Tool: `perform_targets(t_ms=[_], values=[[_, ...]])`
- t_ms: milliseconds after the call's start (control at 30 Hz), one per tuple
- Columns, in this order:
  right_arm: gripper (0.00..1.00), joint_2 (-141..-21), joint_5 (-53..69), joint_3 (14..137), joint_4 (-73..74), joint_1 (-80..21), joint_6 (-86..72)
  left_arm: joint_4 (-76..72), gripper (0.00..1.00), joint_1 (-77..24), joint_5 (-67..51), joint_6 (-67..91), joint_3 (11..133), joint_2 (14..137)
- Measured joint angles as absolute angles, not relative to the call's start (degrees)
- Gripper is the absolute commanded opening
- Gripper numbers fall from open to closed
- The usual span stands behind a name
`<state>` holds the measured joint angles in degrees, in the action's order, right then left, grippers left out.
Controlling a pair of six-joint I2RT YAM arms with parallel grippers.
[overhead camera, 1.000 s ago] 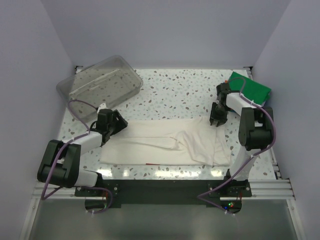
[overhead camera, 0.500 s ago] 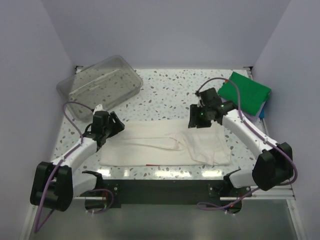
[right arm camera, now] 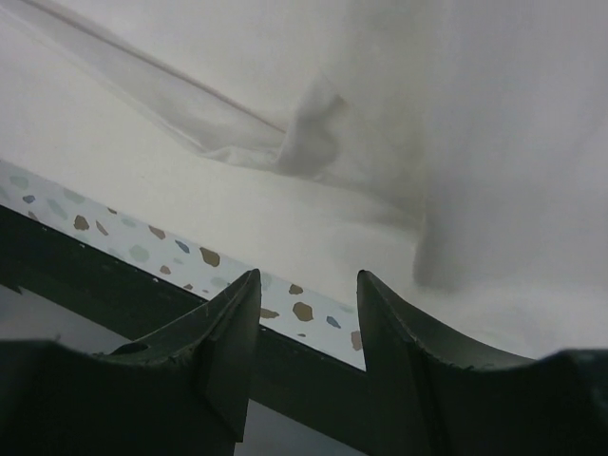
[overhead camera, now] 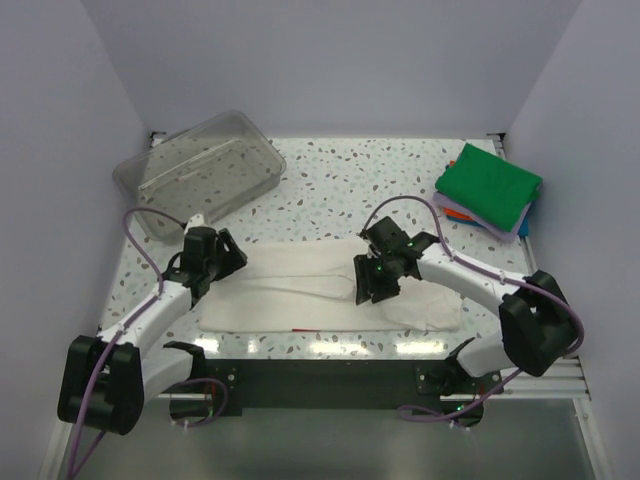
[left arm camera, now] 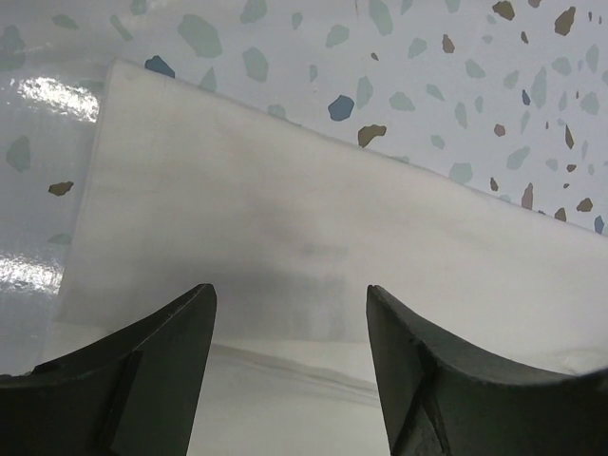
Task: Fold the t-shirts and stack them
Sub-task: Fold the tshirt
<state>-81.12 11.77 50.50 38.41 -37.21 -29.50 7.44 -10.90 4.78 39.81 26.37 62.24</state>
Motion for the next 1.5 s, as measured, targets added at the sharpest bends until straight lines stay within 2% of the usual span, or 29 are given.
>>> perform_targets(t_ms=[300, 833, 1033, 1233, 1267, 1500], values=[[0.47, -89.8, 8.1, 50.5, 37.0, -39.8, -30.9, 8.3, 0.70, -10.9, 4.7, 39.8, 24.5, 61.4], [0.51, -90.0, -7.9, 53.1, 46.0, -39.8, -30.0, 8.5, 0.71, -10.9, 4.9, 39.8, 23.3, 60.6], [0.51, -90.0, -10.3, 53.8, 46.9, -39.8, -29.5, 8.4, 0.71, -10.9, 4.9, 39.8, 23.1, 60.6], [0.43, -90.1, -11.0, 53.8, 46.8, -39.8, -29.2, 8.6, 0.71, -10.9, 5.0, 39.8, 22.6, 60.6], [0.38, -90.3, -11.0, 53.8, 46.7, -39.8, -29.1, 8.7, 0.71, -10.9, 5.0, 39.8, 22.6, 60.5], [0.32, -90.8, -11.0, 52.9, 46.0, -39.8, -28.9, 8.7, 0.72, -10.9, 5.0, 39.8, 22.6, 60.5]])
